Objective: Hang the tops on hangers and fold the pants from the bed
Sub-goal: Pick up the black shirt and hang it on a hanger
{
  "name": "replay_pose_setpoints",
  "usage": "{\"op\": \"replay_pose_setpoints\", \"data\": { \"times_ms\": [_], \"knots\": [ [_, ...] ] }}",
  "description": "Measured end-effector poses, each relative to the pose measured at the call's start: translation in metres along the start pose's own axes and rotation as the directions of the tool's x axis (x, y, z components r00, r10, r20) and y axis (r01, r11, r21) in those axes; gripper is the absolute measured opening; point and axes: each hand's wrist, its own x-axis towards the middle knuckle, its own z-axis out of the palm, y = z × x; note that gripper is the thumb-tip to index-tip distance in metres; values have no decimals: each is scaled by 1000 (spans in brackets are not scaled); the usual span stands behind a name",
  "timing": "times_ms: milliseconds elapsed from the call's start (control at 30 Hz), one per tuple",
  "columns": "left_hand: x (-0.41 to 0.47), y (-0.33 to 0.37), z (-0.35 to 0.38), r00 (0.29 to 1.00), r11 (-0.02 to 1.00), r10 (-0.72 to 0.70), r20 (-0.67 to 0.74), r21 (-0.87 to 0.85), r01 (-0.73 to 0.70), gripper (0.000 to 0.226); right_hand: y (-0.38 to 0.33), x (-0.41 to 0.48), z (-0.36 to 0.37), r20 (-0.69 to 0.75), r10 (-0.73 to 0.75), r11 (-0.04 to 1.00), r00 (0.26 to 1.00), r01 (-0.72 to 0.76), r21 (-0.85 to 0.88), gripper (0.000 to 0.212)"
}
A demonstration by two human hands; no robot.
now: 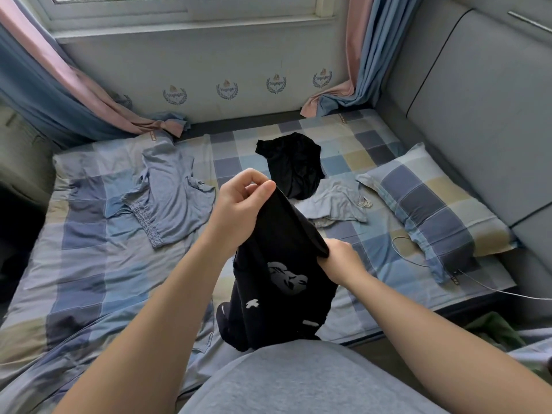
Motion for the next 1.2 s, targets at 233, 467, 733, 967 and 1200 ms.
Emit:
{"op": "replay_pose_setpoints", "data": {
  "times_ms": [233, 467, 733, 967, 1200],
  "knots": [
    [0, -28, -12, 971, 989, -139, -196, 25, 147, 19, 26, 5, -7, 32, 188, 978, 982, -191, 89, 29],
    [-3, -57, -3, 947, 936, -318, -40, 147, 320, 3, -24, 10, -36, 144, 137, 643, 980, -198, 740, 14],
    [-30, -83, 41, 846, 897, -402, 349, 334, 289, 40, -68, -2, -62, 69, 75, 492, 995, -97, 865, 25],
    [-24, -97, 41, 955, 898, -284, 82, 372, 235, 9, -71, -4, -90, -60, 95, 354, 994, 23, 935, 18],
    [-3, -60, 16, 918, 936, -353, -182, -67, 346, 35, -58, -4, -103, -121, -2, 353, 993, 114, 929, 21]
  ]
}}
